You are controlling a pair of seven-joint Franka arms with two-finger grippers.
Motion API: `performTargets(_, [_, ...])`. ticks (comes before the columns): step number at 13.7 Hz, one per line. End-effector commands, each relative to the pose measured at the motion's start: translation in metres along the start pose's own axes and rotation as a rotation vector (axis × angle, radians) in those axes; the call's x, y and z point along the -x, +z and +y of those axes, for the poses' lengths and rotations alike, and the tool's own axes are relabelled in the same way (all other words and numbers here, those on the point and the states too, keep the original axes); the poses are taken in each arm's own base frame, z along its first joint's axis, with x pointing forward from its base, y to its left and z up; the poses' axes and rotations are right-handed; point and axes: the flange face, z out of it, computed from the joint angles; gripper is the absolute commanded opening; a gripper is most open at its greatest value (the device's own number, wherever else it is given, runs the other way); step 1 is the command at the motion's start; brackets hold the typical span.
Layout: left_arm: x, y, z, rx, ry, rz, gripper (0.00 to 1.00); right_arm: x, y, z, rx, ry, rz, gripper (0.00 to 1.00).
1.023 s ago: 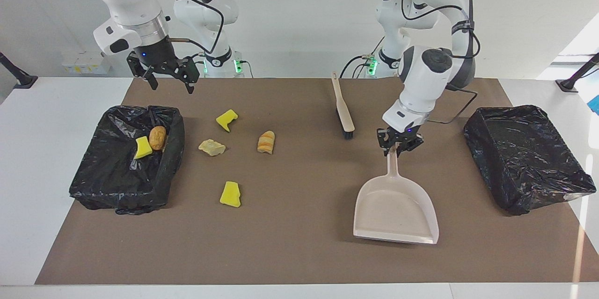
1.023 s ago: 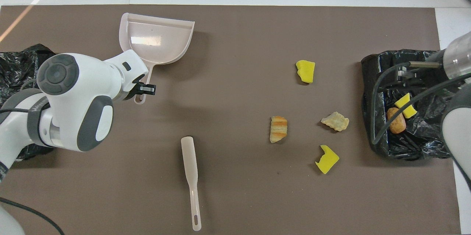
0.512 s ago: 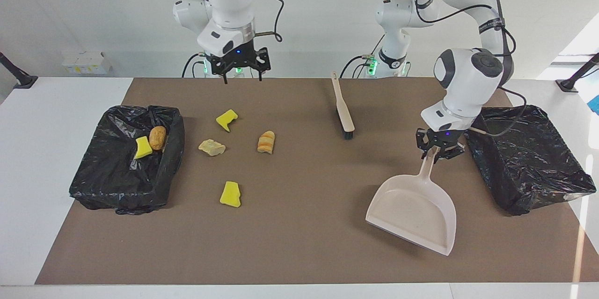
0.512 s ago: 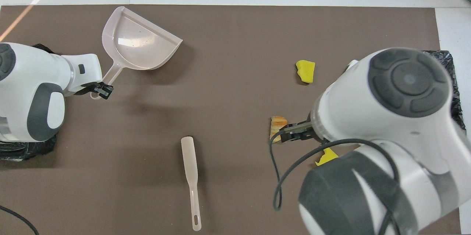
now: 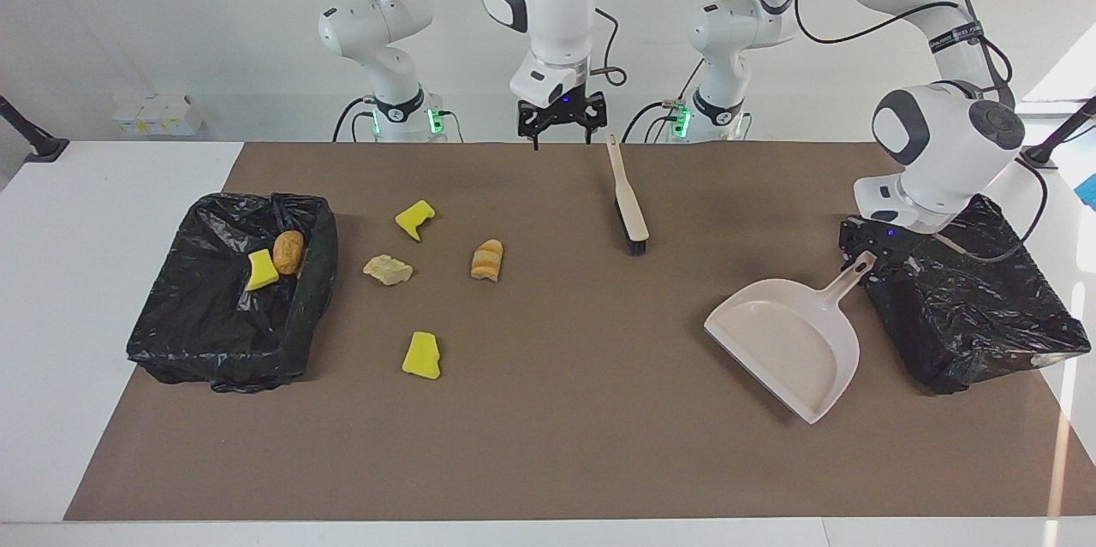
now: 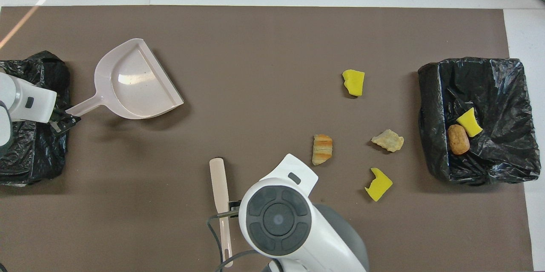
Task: Sweep and dump trash in bin
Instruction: 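Move the dustpan with the left gripper while the right gripper grasps the brush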
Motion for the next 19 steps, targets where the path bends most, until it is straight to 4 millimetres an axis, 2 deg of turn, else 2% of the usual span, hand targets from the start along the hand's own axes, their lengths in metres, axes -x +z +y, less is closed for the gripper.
performTargets(1, [0.01,-0.007,0.0,-0.007,0.212,-0.066,0.0,0.011,0.052,-0.038,-0.019,0.067,-0.036,1.0])
performTargets(2, [0.012,-0.003,0.001,-0.001,0.291,-0.076,0.0,0.022,0.069,-0.057,-0.015,0.103,-0.042,1.0])
performTargets(4, [0.017,0.005,0.002,0.01,0.491,-0.091,0.0,0.038,0.1,-0.08,-0.007,0.139,-0.05,1.0])
performTargets(5, [0.025,0.006,0.001,0.014,0.502,-0.092,0.0,0.051,0.119,-0.088,0.003,0.118,-0.057,1.0])
performTargets(8, [0.028,0.008,0.006,0.022,0.497,-0.093,0.0,0.065,0.145,-0.077,-0.01,0.105,-0.036,1.0])
performTargets(9, [0.028,0.009,0.006,0.019,0.496,-0.093,0.0,0.076,0.155,-0.085,0.0,0.086,-0.043,0.97])
performTargets(10, [0.028,0.01,0.005,0.019,0.493,-0.093,0.0,0.079,0.158,-0.089,-0.005,0.075,-0.038,0.89])
performTargets(13, [0.024,0.011,0.007,0.013,0.506,-0.092,0.0,0.078,0.156,-0.091,-0.003,0.076,-0.033,0.48])
performTargets(14, [0.024,0.011,0.007,0.013,0.506,-0.092,0.0,0.077,0.154,-0.092,-0.005,0.077,-0.028,0.38])
performTargets(15, [0.023,0.011,0.007,0.011,0.506,-0.092,0.0,0.075,0.151,-0.092,-0.008,0.081,-0.022,0.31])
performTargets(18, [0.021,0.012,0.007,0.011,0.508,-0.092,0.0,0.067,0.143,-0.094,-0.026,0.089,-0.008,0.29])
performTargets(19, [0.021,0.012,0.007,0.011,0.508,-0.092,0.0,0.067,0.142,-0.094,-0.028,0.088,-0.005,0.25])
